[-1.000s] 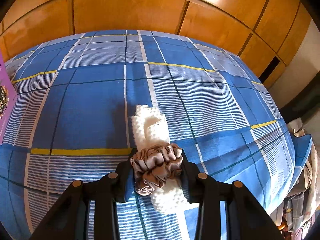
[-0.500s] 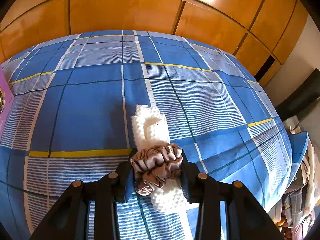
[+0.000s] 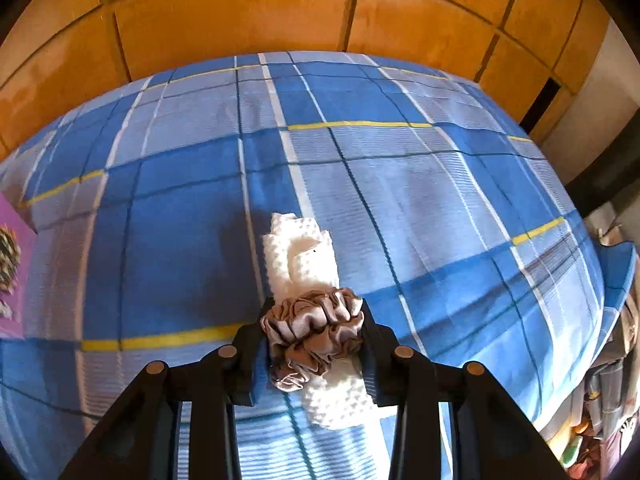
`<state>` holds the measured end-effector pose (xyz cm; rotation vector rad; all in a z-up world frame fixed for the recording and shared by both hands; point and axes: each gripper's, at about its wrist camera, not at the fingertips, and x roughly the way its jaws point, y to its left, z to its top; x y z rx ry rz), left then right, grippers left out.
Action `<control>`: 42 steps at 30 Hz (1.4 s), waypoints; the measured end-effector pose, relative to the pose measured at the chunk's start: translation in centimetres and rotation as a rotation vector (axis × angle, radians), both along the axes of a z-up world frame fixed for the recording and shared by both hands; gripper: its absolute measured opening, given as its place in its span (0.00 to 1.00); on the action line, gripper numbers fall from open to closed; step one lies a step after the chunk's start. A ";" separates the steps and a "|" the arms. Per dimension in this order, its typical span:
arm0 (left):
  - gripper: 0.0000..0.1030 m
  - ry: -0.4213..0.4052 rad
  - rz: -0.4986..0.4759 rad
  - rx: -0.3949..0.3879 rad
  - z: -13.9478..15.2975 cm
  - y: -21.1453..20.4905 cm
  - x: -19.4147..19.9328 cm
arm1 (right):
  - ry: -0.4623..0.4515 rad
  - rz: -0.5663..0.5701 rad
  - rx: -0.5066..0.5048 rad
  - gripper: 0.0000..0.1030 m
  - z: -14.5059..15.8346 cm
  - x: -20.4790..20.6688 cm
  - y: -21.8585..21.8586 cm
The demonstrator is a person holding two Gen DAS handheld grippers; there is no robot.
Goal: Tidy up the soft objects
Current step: 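Carry the scrunchie and white lace with the right tool into the tray and release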
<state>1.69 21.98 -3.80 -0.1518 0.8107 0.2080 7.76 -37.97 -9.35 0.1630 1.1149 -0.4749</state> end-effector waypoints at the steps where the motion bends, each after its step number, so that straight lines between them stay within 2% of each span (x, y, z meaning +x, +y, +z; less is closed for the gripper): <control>1: 0.80 -0.001 -0.001 0.004 0.1 0.0 0.0 | -0.003 0.006 0.009 0.35 0.4 0.5 0.0; 8: 0.81 -0.002 -0.006 0.012 0.3 -0.4 -0.1 | -0.052 0.038 0.108 0.35 5.1 4.5 0.4; 15: 0.81 -0.019 0.000 -0.007 1.0 -0.1 -0.2 | -0.135 0.101 0.153 0.35 12.3 9.0 2.4; 22: 0.81 -0.040 -0.012 -0.030 1.9 -0.1 -0.5 | -0.165 0.216 0.146 0.35 17.5 14.8 7.7; 27: 0.82 -0.051 -0.014 -0.046 2.3 0.0 -0.6 | -0.166 0.322 0.126 0.35 18.9 17.8 12.9; 32: 0.82 -0.048 -0.002 -0.056 2.4 0.3 -0.5 | -0.159 0.404 0.113 0.35 18.4 20.0 18.3; 34: 0.85 -0.052 0.006 -0.050 2.5 0.5 -0.6 | -0.165 0.454 0.108 0.35 18.0 20.5 21.0; 42: 0.87 -0.048 0.026 -0.036 2.3 1.1 -0.5 | -0.143 0.770 0.097 0.35 16.2 19.4 33.2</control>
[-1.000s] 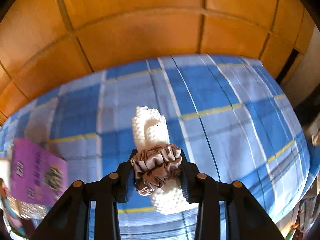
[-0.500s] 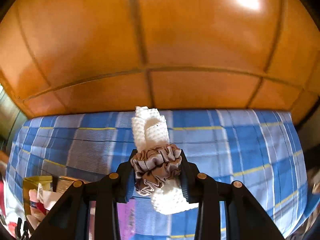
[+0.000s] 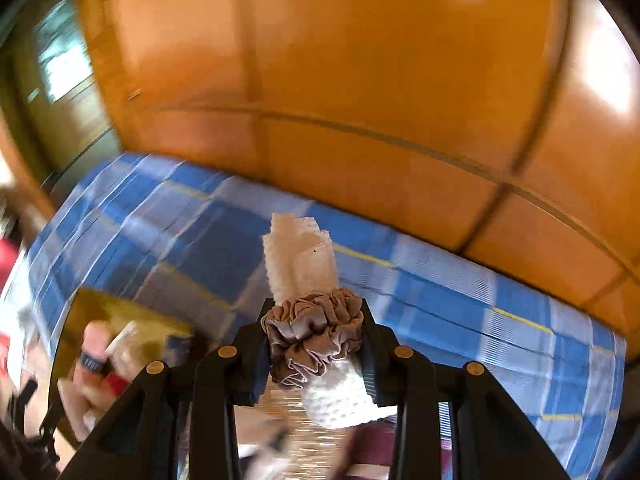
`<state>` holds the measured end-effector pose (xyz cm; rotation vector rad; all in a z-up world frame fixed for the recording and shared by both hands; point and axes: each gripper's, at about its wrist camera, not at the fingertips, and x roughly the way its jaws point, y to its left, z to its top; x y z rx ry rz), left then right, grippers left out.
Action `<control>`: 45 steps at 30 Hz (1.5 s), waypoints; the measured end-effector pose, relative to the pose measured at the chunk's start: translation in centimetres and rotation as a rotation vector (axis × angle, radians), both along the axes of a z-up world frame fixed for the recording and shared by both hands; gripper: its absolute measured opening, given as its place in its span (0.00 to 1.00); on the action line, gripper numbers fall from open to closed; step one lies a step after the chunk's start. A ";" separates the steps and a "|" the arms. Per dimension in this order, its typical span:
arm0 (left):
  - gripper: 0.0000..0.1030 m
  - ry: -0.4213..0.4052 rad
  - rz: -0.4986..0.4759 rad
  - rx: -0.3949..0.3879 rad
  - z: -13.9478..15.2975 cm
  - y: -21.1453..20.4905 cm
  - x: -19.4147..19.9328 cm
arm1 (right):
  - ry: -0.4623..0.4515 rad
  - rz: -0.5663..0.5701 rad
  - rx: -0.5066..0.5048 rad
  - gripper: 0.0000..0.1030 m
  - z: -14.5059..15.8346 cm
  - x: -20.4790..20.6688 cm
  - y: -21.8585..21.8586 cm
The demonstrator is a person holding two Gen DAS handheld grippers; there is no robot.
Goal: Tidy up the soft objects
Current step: 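Carry the scrunchie and white lace with the right tool into the tray and release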
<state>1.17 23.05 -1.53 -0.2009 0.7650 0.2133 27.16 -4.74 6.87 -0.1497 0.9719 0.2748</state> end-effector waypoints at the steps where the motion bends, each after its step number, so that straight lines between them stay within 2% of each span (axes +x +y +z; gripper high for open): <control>1: 0.87 -0.004 0.005 0.004 0.1 0.0 0.0 | 0.001 0.039 -0.005 0.35 -0.3 -0.5 1.3; 5: 0.88 -0.007 0.017 0.013 0.3 0.3 -0.1 | 0.023 0.163 -0.007 0.35 -1.6 -2.8 5.7; 9: 0.88 -0.007 0.024 0.018 0.3 0.4 -0.1 | 0.063 0.232 0.016 0.35 -3.3 -4.7 8.1; 17: 0.88 -0.005 0.046 0.020 0.1 0.9 -0.2 | 0.150 0.311 0.074 0.35 -6.1 -8.8 11.0; 23: 0.88 -0.006 0.050 0.021 0.0 0.9 -0.2 | 0.154 0.347 0.104 0.35 -7.2 -11.1 12.7; 28: 0.89 -0.005 0.059 0.017 -0.1 1.2 -0.2 | 0.147 0.355 0.116 0.35 -9.4 -12.5 13.8; 34: 0.91 -0.004 0.068 0.019 -0.3 1.4 -0.2 | 0.147 0.350 0.055 0.35 -11.2 -12.7 15.1; 42: 0.93 0.000 0.073 0.021 -0.4 1.5 -0.1 | 0.171 0.290 -0.068 0.35 -14.0 -10.2 16.8; 45: 0.93 0.001 0.081 0.027 -0.4 1.5 -0.1 | 0.187 0.289 -0.084 0.35 -15.2 -9.6 17.4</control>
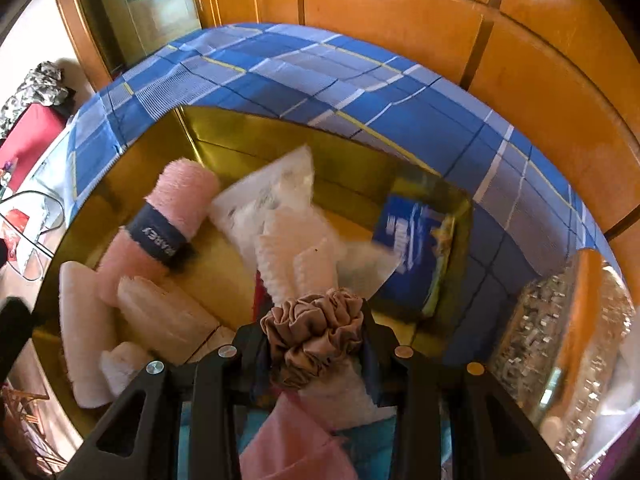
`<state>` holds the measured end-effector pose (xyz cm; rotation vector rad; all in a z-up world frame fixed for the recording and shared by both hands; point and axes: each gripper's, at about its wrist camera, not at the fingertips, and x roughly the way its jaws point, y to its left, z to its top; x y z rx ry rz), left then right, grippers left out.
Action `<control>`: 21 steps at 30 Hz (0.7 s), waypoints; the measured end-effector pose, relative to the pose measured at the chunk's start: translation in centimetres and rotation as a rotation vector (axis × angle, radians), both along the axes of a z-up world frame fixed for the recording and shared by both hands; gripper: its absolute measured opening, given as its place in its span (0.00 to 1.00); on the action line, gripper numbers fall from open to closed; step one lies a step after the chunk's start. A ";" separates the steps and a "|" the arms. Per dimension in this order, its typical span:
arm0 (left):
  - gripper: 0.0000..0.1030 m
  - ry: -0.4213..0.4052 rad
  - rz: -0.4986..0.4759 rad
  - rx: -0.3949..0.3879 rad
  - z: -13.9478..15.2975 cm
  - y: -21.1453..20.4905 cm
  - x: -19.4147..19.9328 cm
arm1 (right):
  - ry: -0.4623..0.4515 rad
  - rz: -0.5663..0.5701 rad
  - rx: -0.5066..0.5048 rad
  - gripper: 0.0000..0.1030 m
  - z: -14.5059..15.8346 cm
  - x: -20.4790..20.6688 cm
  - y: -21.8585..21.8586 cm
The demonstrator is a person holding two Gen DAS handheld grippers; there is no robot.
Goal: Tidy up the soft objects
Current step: 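Carry the scrunchie and white lace with the right tool into the tray and release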
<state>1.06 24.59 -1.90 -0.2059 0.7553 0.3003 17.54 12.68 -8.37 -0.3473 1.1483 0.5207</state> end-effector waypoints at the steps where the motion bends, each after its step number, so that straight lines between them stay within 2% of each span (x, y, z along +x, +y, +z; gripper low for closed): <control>1: 0.93 -0.001 0.004 0.001 0.0 0.0 0.0 | -0.004 0.005 -0.002 0.36 -0.2 -0.1 0.2; 6: 0.97 -0.005 0.017 0.009 0.2 0.0 -0.1 | -0.055 0.047 0.018 0.42 0.2 -1.6 0.5; 9: 0.99 -0.017 0.022 0.017 0.5 -0.1 -0.3 | -0.091 0.044 0.051 0.49 1.3 -2.5 0.1; 11: 1.00 -0.023 0.025 0.021 0.7 -0.2 -0.4 | -0.112 0.042 0.068 0.60 2.0 -3.0 -0.2; 14: 1.00 -0.029 0.032 0.031 1.0 -0.5 -0.5 | -0.170 0.013 0.104 0.69 3.7 -3.9 -1.1; 21: 1.00 -0.045 0.036 0.062 1.9 -1.5 -1.0 | -0.333 -0.075 0.172 0.69 7.9 -7.4 -4.2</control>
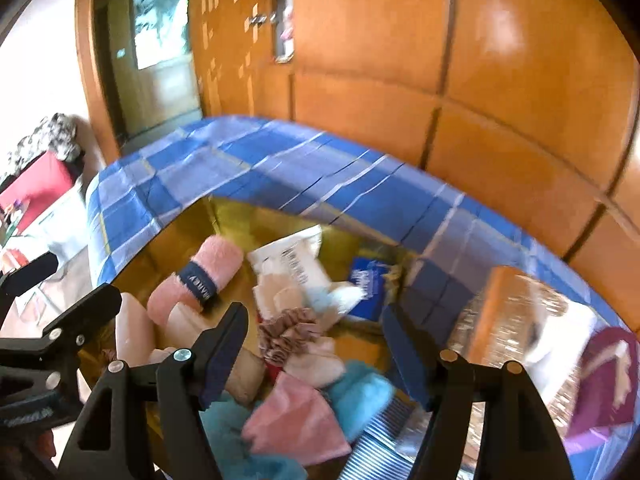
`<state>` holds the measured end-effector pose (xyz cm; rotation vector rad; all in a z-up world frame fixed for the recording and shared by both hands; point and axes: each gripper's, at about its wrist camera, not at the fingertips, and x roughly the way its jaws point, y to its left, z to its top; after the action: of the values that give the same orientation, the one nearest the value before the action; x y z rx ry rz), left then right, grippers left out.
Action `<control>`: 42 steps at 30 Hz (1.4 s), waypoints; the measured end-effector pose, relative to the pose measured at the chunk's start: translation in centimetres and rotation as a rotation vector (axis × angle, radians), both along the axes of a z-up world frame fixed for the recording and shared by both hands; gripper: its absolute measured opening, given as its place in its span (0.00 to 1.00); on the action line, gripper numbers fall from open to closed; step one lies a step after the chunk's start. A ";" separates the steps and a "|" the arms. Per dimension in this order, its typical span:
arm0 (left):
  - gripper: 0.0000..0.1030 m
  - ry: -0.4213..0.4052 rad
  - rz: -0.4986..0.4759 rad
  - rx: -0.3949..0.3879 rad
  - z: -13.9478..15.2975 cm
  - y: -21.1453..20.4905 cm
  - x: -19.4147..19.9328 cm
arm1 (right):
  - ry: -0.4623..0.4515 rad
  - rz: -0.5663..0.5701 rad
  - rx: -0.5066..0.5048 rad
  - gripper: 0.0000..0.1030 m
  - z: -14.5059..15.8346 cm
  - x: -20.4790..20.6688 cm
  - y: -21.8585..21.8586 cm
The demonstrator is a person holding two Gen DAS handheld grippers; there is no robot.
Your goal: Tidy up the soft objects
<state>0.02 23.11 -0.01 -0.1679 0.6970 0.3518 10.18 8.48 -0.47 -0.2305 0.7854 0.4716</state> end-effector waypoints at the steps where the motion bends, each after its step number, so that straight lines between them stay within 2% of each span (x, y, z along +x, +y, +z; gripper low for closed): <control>1: 1.00 -0.003 0.001 0.006 0.2 -0.2 -0.1 | -0.013 -0.016 0.005 0.69 0.3 -0.4 -0.4; 7: 1.00 -0.021 -0.002 0.028 0.9 -1.8 -0.7 | -0.062 -0.125 0.031 0.69 0.4 -2.8 -3.6; 16: 1.00 -0.031 -0.034 0.019 1.0 -3.9 -1.3 | -0.090 -0.189 0.047 0.69 -0.1 -5.5 -6.1; 42: 1.00 -0.023 -0.025 0.034 0.5 -4.4 -1.6 | -0.090 -0.194 0.051 0.69 -0.2 -6.1 -6.3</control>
<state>-1.53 18.73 0.53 -0.1308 0.6697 0.3369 4.05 2.17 -0.67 -0.1258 0.6991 0.2952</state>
